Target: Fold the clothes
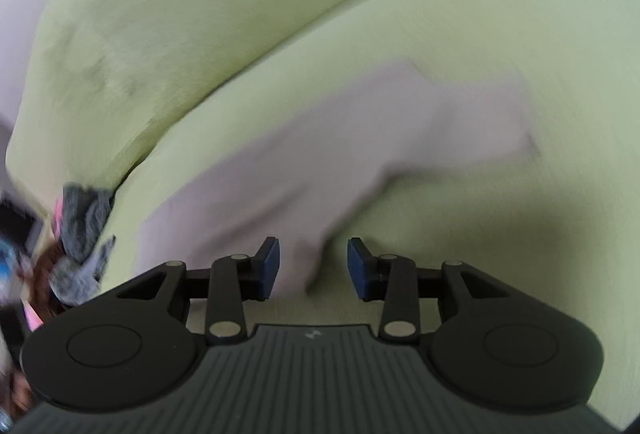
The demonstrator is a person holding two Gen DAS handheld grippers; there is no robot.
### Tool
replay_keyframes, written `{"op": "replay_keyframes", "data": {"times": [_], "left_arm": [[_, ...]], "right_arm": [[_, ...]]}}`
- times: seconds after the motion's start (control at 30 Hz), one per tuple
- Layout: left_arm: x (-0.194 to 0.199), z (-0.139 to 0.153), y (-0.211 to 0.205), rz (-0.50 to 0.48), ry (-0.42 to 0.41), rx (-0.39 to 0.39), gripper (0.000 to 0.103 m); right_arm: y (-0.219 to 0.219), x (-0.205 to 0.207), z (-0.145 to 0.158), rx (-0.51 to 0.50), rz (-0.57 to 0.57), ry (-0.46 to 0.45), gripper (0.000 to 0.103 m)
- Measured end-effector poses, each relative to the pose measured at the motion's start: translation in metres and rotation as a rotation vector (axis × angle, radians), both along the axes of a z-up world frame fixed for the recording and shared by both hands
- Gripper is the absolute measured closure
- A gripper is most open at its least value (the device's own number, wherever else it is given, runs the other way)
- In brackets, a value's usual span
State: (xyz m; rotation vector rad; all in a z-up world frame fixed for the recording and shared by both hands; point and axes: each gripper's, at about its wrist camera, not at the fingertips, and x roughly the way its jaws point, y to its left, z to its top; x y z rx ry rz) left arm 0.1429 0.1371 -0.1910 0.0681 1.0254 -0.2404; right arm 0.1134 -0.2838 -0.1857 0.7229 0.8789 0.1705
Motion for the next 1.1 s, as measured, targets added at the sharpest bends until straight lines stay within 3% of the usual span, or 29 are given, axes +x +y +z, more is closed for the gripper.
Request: {"op": "replay_keyframes", "data": {"times": [0.1,0.13,0.17,0.2,0.33,0.4,0.47,0.5,0.53,0.8,1.0,1.1], "left_arm": [[0.0,0.007,-0.006,-0.012,-0.021,-0.013,0.036],[0.001,0.01,-0.008,-0.019,-0.03,-0.016,0.036],[0.0,0.012,-0.008,-0.024,-0.035,-0.017,0.036],[-0.004,0.014,-0.009,-0.033,-0.044,-0.019,0.036],[-0.007,0.017,-0.013,-0.057,-0.051,-0.032,0.036],[-0.006,0.014,-0.014,-0.059,-0.041,-0.032,0.036],[-0.007,0.014,-0.015,-0.067,-0.033,-0.025,0.036],[-0.008,0.014,-0.016,-0.074,-0.033,-0.023,0.036],[-0.009,0.014,-0.018,-0.08,-0.032,-0.023,0.036],[-0.004,0.019,-0.017,-0.094,-0.049,-0.04,0.036],[0.0,0.017,-0.026,-0.119,-0.046,-0.029,0.036],[0.007,0.011,-0.025,-0.121,-0.037,-0.038,0.036]], "right_arm": [[-0.001,0.004,-0.011,0.053,-0.036,-0.021,0.069],[0.002,0.007,-0.017,0.073,-0.025,-0.022,0.074],[0.005,0.01,-0.022,0.085,-0.01,-0.025,0.096],[0.005,0.011,-0.02,0.064,0.013,-0.042,0.102],[0.022,0.011,0.002,-0.103,0.077,-0.182,0.102],[0.027,0.013,-0.003,-0.155,0.088,-0.118,0.099],[0.023,0.014,-0.01,-0.136,0.077,-0.052,0.092],[0.019,0.011,-0.008,-0.124,0.06,-0.048,0.084],[0.012,0.007,-0.003,-0.139,0.042,-0.052,0.068],[-0.056,0.002,0.02,-0.218,-0.203,-0.057,0.067],[-0.061,0.027,0.014,-0.257,-0.203,-0.033,0.067],[-0.069,0.019,0.022,-0.283,-0.193,-0.071,0.067]]}}
